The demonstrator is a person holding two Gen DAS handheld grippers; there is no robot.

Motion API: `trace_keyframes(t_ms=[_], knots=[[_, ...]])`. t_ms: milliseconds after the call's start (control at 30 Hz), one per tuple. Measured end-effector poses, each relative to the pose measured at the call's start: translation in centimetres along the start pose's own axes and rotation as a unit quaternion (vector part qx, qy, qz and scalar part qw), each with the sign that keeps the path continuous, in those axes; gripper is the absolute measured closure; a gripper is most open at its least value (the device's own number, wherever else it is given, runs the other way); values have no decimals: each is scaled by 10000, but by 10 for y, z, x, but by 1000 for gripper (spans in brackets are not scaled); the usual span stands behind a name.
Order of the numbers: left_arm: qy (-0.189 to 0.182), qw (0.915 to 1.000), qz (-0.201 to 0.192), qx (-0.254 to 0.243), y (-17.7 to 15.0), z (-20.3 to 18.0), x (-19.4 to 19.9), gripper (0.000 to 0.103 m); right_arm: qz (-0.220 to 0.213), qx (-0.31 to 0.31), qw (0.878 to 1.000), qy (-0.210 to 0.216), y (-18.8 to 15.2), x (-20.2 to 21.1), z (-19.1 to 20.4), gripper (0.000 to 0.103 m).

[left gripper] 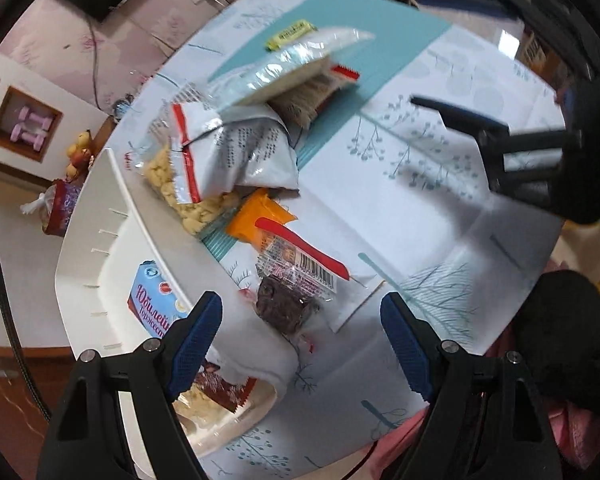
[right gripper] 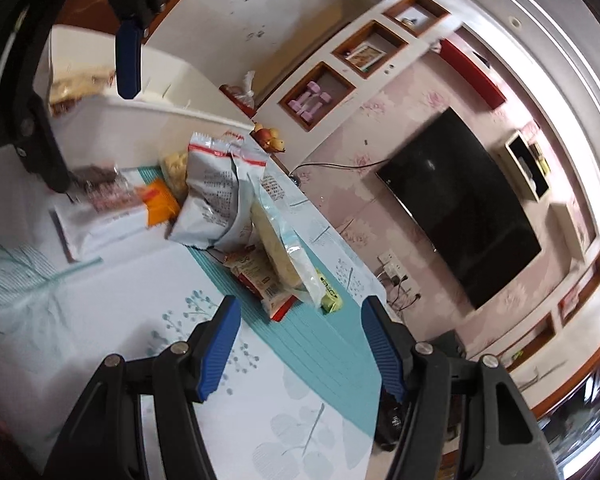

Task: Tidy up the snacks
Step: 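Grasp the small clear bag of dark chocolate pieces with the left tool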

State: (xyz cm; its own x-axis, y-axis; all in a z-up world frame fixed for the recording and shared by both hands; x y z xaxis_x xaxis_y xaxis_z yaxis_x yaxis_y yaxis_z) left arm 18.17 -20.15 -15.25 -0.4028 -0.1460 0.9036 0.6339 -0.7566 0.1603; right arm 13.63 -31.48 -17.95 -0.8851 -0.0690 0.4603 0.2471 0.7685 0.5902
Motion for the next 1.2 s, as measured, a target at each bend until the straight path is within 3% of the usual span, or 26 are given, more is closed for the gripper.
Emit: trace_keyframes(t_ms=[200,500,667,800,900,1000,1067,1200], knots=[[-28,9992,323,-244,11,2,-20,22,39,245,9997,45,-4,-27,1,40],[-18,9968,633,-497,27,2,-45,22,122,55,9998,130,-4,-60,-11,40],[-28,9942,990,-429,31,3,-59,22,123,-55,9997,179,-6,-70,-14,41],[-92,9932,1098,-375,32,5,-66,23,84,-52,9996,259,-5,-75,-14,59],[-204,9932,1082,-372,35,7,-66,29,71,-71,9996,267,-6,-76,-14,64],[-354,9929,1086,-336,38,7,-67,40,25,-132,9996,232,-6,-75,-17,77],[-497,9924,1097,-267,38,7,-65,54,5,-206,9995,233,-6,-76,-21,79],[-517,9928,1069,-178,35,10,-64,62,13,-222,9994,274,-5,-75,-23,82]])
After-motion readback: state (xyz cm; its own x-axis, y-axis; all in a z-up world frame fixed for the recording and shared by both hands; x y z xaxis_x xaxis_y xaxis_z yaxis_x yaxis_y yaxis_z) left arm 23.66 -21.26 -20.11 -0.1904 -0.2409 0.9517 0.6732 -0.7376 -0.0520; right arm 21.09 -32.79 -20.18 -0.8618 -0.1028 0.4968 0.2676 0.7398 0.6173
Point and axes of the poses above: each gripper's, at about its wrist camera, not at the fingertips, and x roughly against the way its jaws point, z to its left, y to its top, the point moved 1 cm from there along -x, roughly the way its jaws point, and after that the axes turned 6 degrees about y, right-handed, at the moved point
